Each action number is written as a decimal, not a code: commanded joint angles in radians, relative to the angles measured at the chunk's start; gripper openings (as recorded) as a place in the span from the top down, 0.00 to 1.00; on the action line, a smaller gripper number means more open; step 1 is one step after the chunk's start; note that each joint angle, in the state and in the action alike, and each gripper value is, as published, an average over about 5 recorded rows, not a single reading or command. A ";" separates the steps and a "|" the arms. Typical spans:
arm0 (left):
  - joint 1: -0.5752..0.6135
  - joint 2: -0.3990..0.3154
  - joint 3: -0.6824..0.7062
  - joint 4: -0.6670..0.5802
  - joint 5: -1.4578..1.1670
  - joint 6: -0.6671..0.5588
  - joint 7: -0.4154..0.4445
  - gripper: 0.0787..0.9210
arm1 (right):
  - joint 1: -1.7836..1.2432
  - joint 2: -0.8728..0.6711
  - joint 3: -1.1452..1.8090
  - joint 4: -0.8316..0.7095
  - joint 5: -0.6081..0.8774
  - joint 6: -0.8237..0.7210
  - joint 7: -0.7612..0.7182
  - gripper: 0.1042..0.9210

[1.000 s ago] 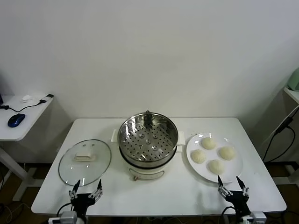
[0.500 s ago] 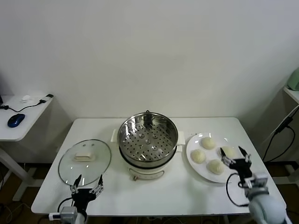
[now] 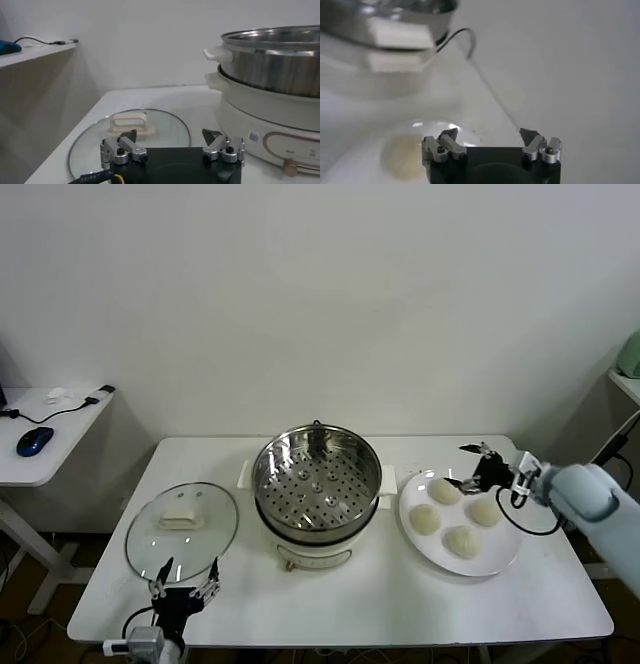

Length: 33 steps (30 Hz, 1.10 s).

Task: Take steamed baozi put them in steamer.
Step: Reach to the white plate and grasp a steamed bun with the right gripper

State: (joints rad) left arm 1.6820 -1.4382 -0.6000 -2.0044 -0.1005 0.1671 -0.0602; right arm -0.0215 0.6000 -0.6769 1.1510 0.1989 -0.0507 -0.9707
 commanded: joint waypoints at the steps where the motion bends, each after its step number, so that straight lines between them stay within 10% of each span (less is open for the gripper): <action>1: -0.006 -0.006 -0.005 0.006 0.002 -0.003 0.004 0.12 | 0.489 0.103 -0.582 -0.250 -0.046 0.085 -0.259 0.12; 33: -0.014 0.002 -0.018 0.041 -0.003 -0.015 0.017 0.12 | 0.173 0.528 -0.364 -0.694 -0.156 0.041 -0.127 0.12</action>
State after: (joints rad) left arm 1.6671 -1.4379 -0.6198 -1.9653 -0.1047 0.1535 -0.0430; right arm 0.1747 1.0829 -1.0585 0.5156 0.0716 -0.0101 -1.1014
